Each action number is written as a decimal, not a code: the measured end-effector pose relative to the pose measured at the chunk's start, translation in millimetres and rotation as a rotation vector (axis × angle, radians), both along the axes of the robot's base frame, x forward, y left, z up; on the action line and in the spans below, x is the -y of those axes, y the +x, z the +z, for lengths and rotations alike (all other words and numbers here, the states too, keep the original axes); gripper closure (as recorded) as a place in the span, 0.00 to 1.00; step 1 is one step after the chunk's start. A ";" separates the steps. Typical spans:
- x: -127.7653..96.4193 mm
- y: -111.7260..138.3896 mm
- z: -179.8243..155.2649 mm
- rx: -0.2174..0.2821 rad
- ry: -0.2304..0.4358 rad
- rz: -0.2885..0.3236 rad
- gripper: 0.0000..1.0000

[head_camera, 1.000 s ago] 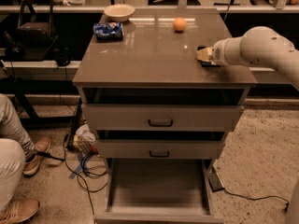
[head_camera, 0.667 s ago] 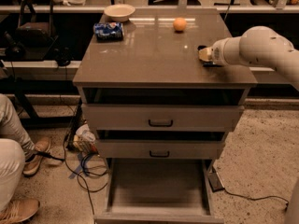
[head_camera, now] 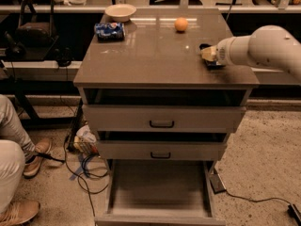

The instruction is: Place rxbar blueberry into bottom drawer

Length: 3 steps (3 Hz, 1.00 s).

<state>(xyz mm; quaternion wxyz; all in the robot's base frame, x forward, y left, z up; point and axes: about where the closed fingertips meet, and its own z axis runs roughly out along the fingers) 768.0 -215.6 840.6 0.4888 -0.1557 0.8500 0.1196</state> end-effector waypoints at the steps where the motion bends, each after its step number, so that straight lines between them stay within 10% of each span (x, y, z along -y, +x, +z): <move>1: 14.8 -36.0 68.3 0.123 0.060 0.061 1.00; 3: 25.8 -55.3 84.3 0.180 0.056 0.084 1.00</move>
Offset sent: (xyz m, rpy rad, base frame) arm -0.0313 -0.0125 0.0611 0.0524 -0.1097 0.0541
